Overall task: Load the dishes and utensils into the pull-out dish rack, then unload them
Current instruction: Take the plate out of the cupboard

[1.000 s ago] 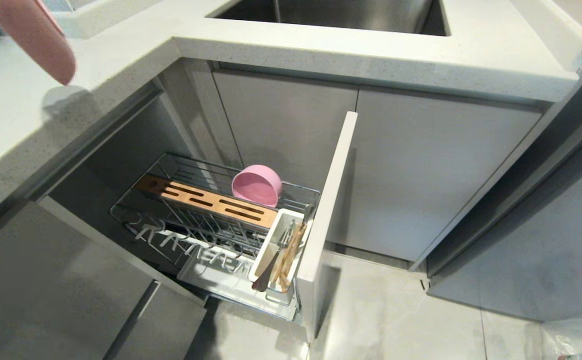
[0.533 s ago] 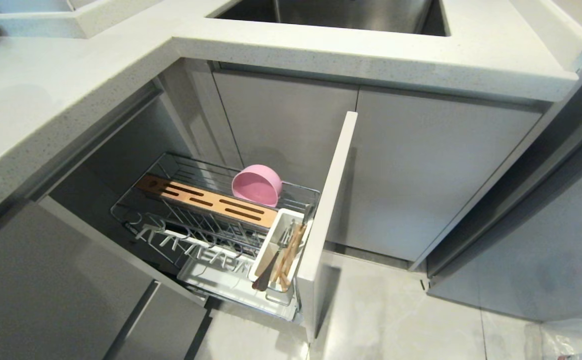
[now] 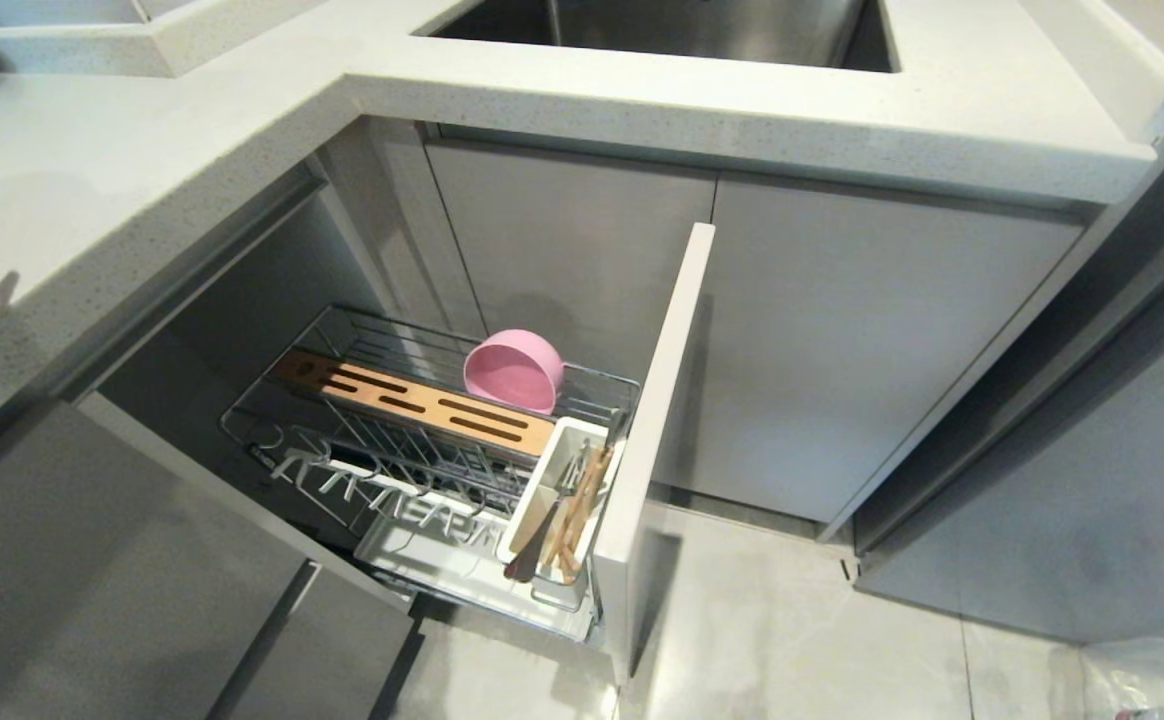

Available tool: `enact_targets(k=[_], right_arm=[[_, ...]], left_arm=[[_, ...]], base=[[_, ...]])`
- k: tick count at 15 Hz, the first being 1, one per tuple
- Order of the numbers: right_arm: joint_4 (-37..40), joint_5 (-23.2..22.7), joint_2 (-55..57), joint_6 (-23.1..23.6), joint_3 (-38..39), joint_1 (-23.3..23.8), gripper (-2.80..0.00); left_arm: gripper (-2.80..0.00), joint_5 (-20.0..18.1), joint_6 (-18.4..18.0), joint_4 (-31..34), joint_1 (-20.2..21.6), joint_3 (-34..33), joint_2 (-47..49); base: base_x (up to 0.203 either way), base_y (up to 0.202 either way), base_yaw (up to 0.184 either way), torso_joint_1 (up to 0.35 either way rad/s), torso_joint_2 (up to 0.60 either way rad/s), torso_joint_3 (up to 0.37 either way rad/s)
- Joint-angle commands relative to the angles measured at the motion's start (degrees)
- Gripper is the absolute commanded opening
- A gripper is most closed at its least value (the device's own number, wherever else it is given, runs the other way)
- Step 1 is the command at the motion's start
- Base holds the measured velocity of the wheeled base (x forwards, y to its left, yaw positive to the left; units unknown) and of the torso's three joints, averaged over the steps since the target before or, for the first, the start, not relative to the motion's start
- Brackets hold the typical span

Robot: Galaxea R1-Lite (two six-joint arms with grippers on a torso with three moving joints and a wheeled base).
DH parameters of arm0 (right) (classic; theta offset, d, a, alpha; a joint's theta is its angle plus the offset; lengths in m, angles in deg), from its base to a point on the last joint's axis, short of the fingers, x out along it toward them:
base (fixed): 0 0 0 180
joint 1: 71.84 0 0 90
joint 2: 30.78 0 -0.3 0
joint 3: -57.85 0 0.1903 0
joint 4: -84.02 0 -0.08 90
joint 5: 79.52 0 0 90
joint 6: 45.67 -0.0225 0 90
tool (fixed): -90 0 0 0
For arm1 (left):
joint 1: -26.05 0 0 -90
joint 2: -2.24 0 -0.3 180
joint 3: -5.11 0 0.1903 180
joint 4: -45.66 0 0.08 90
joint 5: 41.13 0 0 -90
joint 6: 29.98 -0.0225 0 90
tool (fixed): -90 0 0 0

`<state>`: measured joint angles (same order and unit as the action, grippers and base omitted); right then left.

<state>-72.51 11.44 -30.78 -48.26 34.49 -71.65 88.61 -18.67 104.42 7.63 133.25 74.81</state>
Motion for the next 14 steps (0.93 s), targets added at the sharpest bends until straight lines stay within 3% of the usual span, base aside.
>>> enact_targets(k=[1, 4, 9, 11, 14], right_arm=[[0.0, 0.0, 0.0, -0.1, 0.1, 0.0, -2.80], [0.0, 0.0, 0.0, -0.1, 0.1, 0.0, -2.80], [0.0, 0.0, 0.0, -0.1, 0.1, 0.0, -2.80], [0.0, 0.0, 0.0, -0.1, 0.1, 0.0, -2.80], [0.0, 0.0, 0.0, 0.0, 0.1, 0.0, -2.80]], left_arm=[[-2.80, 0.3, -0.5, -2.3, 2.0, -1.3, 5.0], [-2.80, 0.3, -3.9, -12.0, 6.8, -4.2, 8.5], [-2.80, 0.5, -13.3, -24.1, 11.3, -12.5, 8.2], [-2.80, 0.5, -17.1, -27.2, 12.5, -15.3, 7.3], [-2.80, 0.5, -19.8, -28.3, 13.1, -17.5, 6.6]], base=[[0.000, 0.000, 0.000, 0.000, 0.00, 0.000], [0.000, 0.000, 0.000, 0.000, 0.00, 0.000], [0.000, 0.000, 0.000, 0.000, 0.00, 0.000], [0.000, 0.000, 0.000, 0.000, 0.00, 0.000], [0.000, 0.000, 0.000, 0.000, 0.00, 0.000]])
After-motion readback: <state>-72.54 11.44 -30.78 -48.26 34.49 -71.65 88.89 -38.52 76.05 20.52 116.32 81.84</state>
